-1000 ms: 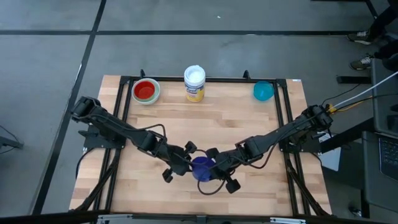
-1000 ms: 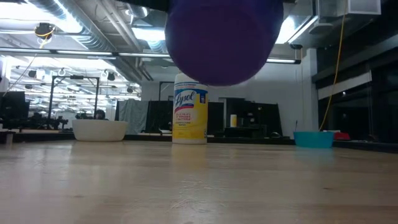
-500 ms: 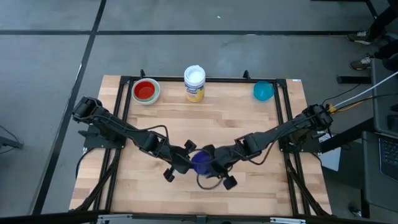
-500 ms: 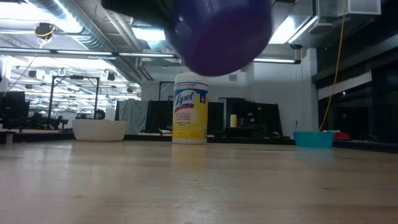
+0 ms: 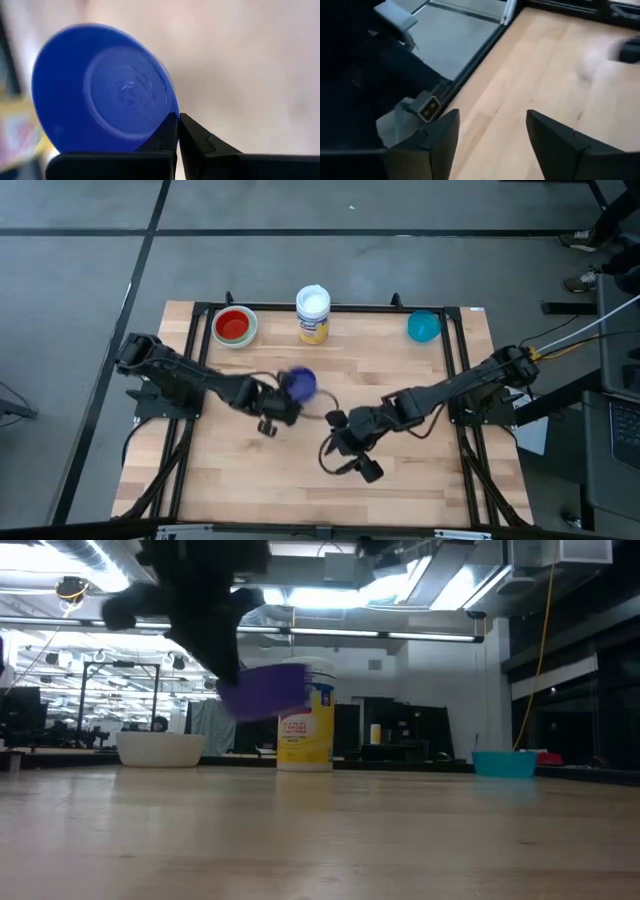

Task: Nest bowls inside each other
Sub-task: Stack the deep blue bowl on the red bowl

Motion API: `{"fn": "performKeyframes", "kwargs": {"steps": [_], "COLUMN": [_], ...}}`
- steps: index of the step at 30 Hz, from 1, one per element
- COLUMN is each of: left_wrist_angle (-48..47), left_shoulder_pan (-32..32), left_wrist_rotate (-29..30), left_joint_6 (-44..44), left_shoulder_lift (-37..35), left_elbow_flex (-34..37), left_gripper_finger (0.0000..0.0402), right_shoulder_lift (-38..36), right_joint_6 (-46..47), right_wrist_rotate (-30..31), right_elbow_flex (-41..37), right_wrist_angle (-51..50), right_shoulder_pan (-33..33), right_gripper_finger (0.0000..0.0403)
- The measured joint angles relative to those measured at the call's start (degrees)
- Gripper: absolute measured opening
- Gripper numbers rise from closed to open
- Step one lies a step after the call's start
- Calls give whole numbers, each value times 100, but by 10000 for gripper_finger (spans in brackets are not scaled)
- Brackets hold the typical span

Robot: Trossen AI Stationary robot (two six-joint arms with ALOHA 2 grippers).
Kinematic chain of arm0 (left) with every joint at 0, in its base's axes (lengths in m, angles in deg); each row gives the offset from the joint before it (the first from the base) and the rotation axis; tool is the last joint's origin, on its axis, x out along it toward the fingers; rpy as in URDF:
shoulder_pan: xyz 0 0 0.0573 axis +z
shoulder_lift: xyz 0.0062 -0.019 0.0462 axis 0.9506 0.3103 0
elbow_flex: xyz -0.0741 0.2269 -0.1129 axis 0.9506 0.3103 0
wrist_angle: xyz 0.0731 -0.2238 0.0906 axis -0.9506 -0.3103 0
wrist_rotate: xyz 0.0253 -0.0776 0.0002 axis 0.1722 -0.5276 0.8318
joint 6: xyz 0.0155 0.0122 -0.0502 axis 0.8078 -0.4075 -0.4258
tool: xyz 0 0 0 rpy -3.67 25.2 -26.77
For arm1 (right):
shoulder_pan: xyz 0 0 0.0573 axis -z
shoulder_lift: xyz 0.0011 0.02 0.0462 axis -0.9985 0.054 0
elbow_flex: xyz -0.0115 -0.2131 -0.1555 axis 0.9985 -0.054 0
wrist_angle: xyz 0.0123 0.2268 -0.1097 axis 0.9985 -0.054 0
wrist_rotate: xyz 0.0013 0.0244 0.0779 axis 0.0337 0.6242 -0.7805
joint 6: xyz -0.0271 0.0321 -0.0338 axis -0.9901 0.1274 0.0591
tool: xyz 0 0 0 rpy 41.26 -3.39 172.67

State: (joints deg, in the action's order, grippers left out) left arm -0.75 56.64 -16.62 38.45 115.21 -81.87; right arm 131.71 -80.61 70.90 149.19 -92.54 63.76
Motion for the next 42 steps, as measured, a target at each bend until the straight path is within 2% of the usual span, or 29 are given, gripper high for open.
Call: {"fn": "performKeyframes", "kwargs": {"steps": [4,8,14,17,21,27,31,36,42], "left_wrist_angle": [-876,-1073,-1161,-1040,-847,-674,-183,-31,143], "left_shoulder_pan": [529,1257,2881,3666,4618,5987,6260,6426,6444], "left_wrist_rotate": [253,290,107,-40,-349,-1013,-1120,-1385,-1227], "left_joint_6": [-235,-435,-1366,-1872,-1932,-1779,-1651,-1677,-1534], "left_shoulder_lift": [-395,-1394,-2842,-3104,-2970,-2146,-1767,-1392,-1411], "left_elbow_flex": [46,499,1282,1439,1437,1429,1429,1427,1427], "left_gripper_finger": [1,1,1,1,1,1,1,3,38], "right_shoulder_lift": [-60,-63,-80,-101,-189,-351,-456,-476,-476], "right_joint_6": [209,451,805,990,1166,1354,1482,1577,1646], "right_wrist_rotate": [-72,127,531,674,841,1305,1650,1833,1843], "right_elbow_flex": [0,-2,-2,-2,-9,-9,-8,-7,-7], "right_wrist_angle": [-250,-564,-802,-792,-799,-762,-766,-764,-757], "right_shoulder_pan": [-190,-531,-1026,-1133,-1245,-1511,-1698,-1835,-1837], "right_gripper_finger": [230,211,179,166,155,158,168,175,176]}}
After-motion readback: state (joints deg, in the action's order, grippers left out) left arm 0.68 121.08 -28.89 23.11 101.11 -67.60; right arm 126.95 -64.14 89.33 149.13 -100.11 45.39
